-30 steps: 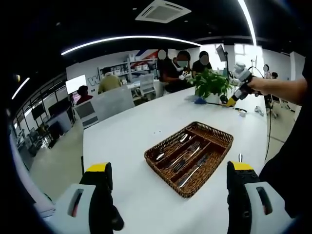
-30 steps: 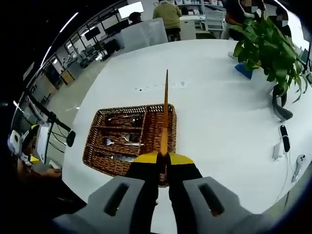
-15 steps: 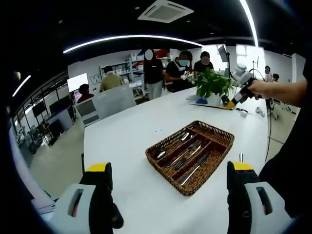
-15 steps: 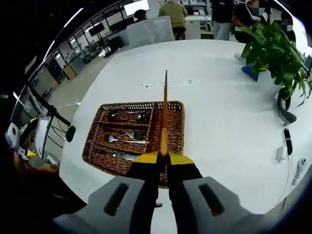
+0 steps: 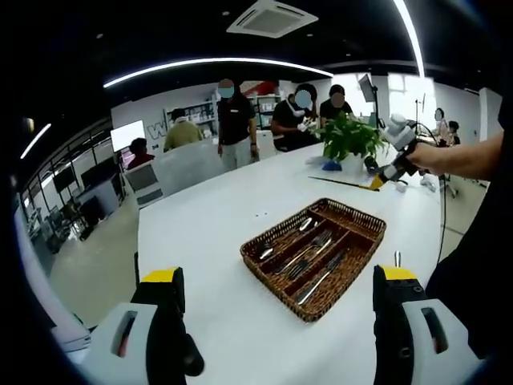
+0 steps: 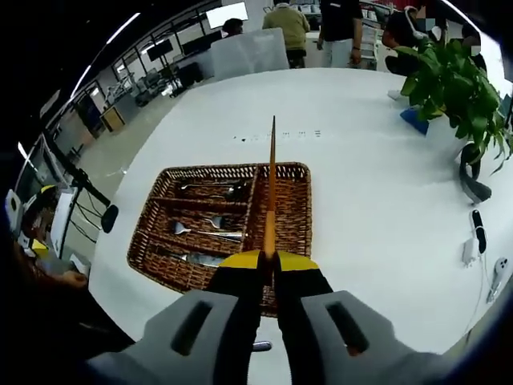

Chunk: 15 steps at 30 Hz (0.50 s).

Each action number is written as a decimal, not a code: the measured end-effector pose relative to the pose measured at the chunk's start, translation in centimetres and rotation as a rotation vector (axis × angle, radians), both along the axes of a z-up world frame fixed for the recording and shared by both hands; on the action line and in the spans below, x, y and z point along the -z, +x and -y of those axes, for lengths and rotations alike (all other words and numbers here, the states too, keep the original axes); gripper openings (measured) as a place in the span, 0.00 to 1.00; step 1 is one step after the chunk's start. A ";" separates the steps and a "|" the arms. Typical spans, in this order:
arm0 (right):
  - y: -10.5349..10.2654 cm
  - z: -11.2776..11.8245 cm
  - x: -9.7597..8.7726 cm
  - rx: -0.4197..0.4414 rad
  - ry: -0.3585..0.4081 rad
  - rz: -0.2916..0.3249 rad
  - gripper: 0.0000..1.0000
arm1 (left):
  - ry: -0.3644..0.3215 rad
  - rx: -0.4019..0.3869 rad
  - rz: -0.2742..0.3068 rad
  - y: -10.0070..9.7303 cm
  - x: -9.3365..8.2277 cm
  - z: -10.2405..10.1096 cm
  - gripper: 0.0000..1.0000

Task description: Arrange the knives, forks, and spoons in their matching storage slots by inserting each utensil handle-first until every utensil is classified and aligned in the correct compartment

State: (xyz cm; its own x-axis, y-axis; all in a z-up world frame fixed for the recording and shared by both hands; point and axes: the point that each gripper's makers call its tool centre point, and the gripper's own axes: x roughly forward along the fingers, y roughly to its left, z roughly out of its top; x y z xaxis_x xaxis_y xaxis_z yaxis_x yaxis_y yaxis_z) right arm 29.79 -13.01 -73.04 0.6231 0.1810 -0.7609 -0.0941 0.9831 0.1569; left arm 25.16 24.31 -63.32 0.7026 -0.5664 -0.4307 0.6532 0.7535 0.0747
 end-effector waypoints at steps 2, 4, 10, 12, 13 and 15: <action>0.1 0.2 0.4 0.010 0.010 0.000 0.04 | -0.002 -0.002 -0.001 0.1 0.1 0.1 0.99; 0.1 0.3 0.7 0.011 0.011 -0.003 0.04 | 0.000 -0.011 -0.002 0.1 0.3 -0.1 0.99; -0.5 0.2 2.3 0.018 0.022 -0.024 0.04 | -0.003 -0.017 -0.004 -0.1 0.5 -0.2 0.99; -0.6 0.2 2.9 0.022 0.006 -0.020 0.04 | -0.002 -0.016 -0.008 -0.2 0.7 -0.4 0.99; -0.7 0.3 3.1 0.026 0.006 -0.018 0.04 | -0.003 -0.016 -0.008 -0.3 0.7 -0.5 0.99; -1.0 0.2 3.9 0.039 0.018 -0.032 0.04 | -0.005 -0.016 -0.007 -0.4 0.6 -0.6 0.99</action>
